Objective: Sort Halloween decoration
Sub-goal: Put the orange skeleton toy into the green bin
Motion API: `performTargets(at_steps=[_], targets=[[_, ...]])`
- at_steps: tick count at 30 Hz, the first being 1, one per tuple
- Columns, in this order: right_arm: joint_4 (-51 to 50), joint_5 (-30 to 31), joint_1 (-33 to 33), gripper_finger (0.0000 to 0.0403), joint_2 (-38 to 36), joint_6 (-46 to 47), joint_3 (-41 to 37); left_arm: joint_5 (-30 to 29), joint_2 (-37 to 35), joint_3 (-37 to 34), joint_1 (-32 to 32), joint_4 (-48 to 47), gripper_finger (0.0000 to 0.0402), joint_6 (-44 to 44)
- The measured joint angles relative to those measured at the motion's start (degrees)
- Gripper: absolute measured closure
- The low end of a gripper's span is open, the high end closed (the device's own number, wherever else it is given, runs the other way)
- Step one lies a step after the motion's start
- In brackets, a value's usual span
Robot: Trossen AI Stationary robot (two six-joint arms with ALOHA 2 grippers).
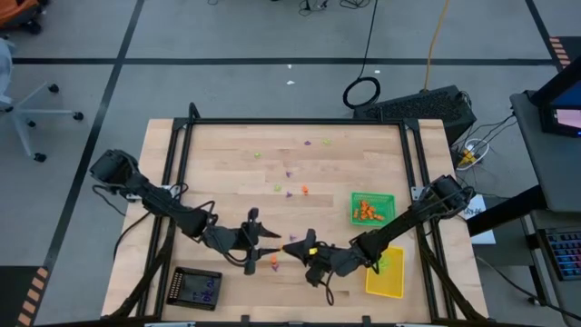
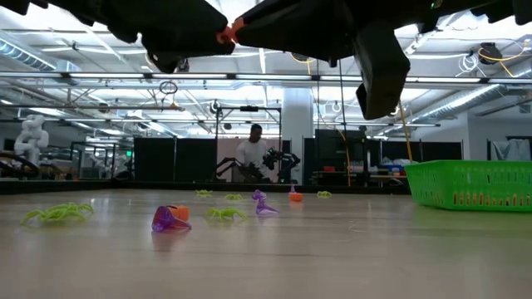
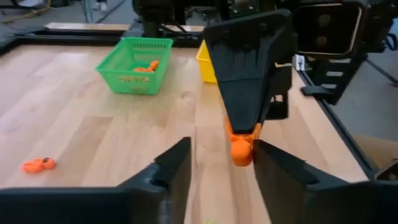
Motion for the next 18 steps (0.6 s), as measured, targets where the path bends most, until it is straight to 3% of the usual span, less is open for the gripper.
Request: performTargets(at_steps=[4, 10, 14, 18], targets=[[-2.0, 4.1, 0.8, 0.0394, -1.2, 2.7, 0.0, -0.3, -1.0, 0.0, 0.0, 0.0, 0.0208, 0.7], [-11.7, 4.2, 2.8, 0.0394, -6.7, 10.5, 0.0, -0.3, -1.6, 0.1, 0.0, 0.6, 0.0207, 0.7], [-25.0, 7.5, 4.2, 0.0394, -12.4, 21.4, 0.0, -0.7, -1.6, 0.1, 0.0, 1.3, 0.0207, 0.7], [-42.4, 10.1, 4.7, 0.0394, -20.2, 39.1, 0.0, -2.1, -1.6, 0.1, 0.0, 1.7, 0.0207, 0.7]])
